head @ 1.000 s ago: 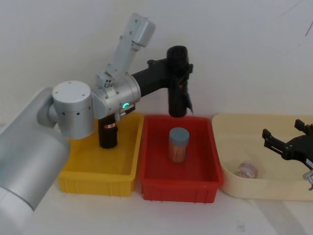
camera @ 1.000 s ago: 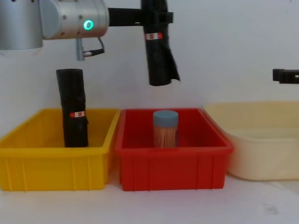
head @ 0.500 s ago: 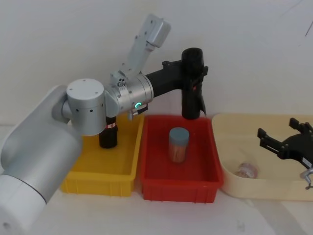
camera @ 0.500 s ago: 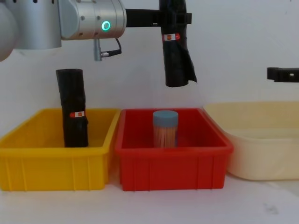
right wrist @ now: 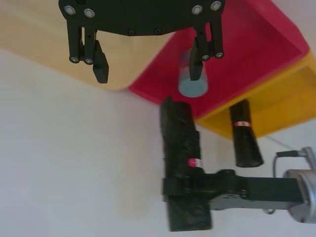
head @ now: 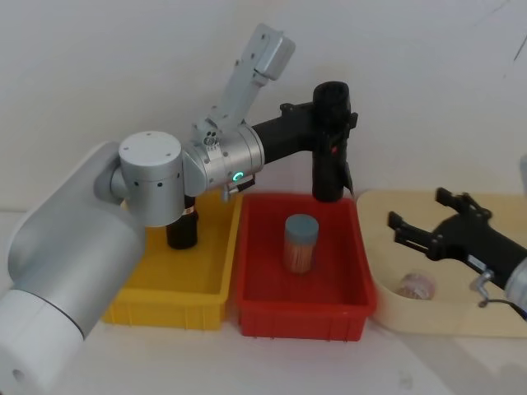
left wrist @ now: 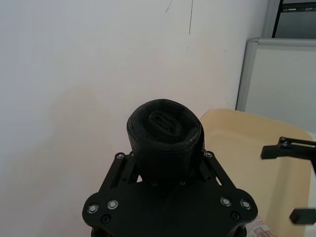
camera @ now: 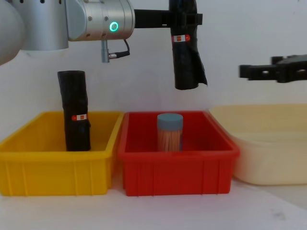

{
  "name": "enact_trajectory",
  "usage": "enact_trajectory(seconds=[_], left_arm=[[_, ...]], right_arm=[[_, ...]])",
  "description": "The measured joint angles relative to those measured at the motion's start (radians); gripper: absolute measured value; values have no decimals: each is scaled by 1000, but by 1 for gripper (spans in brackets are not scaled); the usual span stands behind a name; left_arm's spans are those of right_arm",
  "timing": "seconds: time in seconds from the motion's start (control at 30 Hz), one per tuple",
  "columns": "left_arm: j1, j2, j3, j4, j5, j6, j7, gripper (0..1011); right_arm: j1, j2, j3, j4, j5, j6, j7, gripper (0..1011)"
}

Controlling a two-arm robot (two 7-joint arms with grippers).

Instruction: Pick up the garbage bag with the one hand and transfer it to the other hand.

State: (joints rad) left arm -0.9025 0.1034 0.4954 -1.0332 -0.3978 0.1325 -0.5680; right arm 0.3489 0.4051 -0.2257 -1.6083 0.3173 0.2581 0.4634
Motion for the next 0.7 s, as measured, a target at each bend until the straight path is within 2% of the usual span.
enact_trajectory(seconds=[0.17, 0.37, 0.7], left_arm=[[-2, -1, 1, 3, -1, -1, -2, 371], [-4, -3, 3, 6, -1, -2, -3, 371], [-5, -4, 4, 8, -2, -3, -5, 371]], right_arm=[[57, -18, -48, 55, -11, -14, 30, 1000], [103, -38, -85, 106, -28, -21, 35, 1000], [177, -88, -136, 194, -78, -18, -23, 1000]])
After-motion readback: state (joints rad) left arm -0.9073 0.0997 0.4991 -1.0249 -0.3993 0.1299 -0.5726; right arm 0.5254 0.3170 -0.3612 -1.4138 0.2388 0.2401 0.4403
